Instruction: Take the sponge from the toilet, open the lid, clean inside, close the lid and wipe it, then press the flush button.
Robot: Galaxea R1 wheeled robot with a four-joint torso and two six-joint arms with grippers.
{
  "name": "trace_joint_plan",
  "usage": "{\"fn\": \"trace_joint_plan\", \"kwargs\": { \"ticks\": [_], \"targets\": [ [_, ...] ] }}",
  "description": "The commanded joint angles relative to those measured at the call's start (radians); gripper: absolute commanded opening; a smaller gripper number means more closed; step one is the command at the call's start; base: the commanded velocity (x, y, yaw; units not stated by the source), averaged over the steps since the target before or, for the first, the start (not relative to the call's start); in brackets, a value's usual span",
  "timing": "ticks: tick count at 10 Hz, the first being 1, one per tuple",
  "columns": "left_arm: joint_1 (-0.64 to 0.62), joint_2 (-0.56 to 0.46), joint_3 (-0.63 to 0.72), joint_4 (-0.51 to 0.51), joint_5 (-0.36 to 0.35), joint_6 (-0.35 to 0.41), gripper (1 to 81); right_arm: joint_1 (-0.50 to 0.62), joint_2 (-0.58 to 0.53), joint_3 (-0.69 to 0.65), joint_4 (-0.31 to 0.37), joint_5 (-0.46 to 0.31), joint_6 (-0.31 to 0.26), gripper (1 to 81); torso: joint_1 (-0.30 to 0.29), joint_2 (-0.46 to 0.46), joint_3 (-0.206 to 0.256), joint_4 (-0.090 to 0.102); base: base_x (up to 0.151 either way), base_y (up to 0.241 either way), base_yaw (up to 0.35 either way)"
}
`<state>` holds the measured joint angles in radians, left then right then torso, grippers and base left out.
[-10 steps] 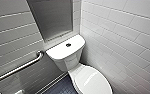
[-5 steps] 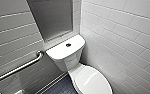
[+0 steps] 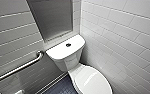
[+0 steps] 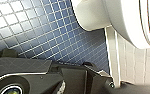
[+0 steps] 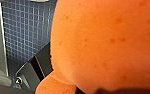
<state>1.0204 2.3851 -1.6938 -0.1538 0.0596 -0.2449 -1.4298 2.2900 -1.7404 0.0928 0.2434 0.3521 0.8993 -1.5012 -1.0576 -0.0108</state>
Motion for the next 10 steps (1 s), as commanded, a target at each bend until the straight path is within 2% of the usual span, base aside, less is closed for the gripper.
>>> {"fn": "trace_joint_plan", "kwargs": {
  "ticks": [1, 3, 4, 5, 6, 7, 8, 10],
  "targets": [
    [-0.098, -0.010, 0.034, -0.007, 0.069, -0.043, 81.1, -0.018, -0.030, 0.009, -0.034, -0.061, -0.002, 1.0, 0.000, 0.000, 0.000, 0.000, 0.000, 0.000, 0.000],
    [-0.133, 0.011, 0.034, -0.009, 0.071, -0.045, 81.1, -0.022, -0.012, 0.009, -0.047, -0.061, -0.001, 1.0, 0.000, 0.000, 0.000, 0.000, 0.000, 0.000, 0.000],
    [-0.148, 0.022, 0.034, -0.010, 0.074, -0.045, 81.1, -0.025, 0.001, 0.009, -0.054, -0.061, -0.001, 1.0, 0.064, -0.100, 0.000, 0.000, 0.000, 0.000, 0.000],
    [-0.162, 0.031, 0.034, -0.021, 0.078, -0.045, 81.1, -0.025, 0.010, 0.007, -0.059, -0.061, -0.002, 1.0, 0.066, -0.103, 0.000, 0.000, 0.000, 0.000, 0.000],
    [-0.174, 0.042, 0.040, -0.023, 0.077, -0.045, 81.1, -0.025, 0.016, 0.009, -0.059, -0.061, -0.001, 1.0, 0.011, -0.017, 0.000, 0.000, 0.000, 0.000, 0.000],
    [-0.182, 0.051, 0.045, -0.021, 0.071, -0.045, 81.1, -0.024, 0.016, 0.012, -0.060, -0.061, -0.001, 1.0, 0.026, -0.041, 0.000, 0.000, 0.000, 0.000, 0.000],
    [-0.194, 0.065, 0.046, -0.020, 0.071, -0.045, 81.1, -0.024, 0.016, 0.012, -0.059, -0.061, -0.002, 1.0, 0.032, -0.051, -0.058, 0.000, 0.000, 0.000, 0.000],
    [-0.223, 0.105, 0.042, -0.015, 0.069, -0.043, 81.1, -0.022, 0.016, 0.018, -0.059, -0.061, -0.002, 1.0, 0.038, -0.062, -0.114, 0.000, 0.000, 0.000, 0.000]
  ]
}}
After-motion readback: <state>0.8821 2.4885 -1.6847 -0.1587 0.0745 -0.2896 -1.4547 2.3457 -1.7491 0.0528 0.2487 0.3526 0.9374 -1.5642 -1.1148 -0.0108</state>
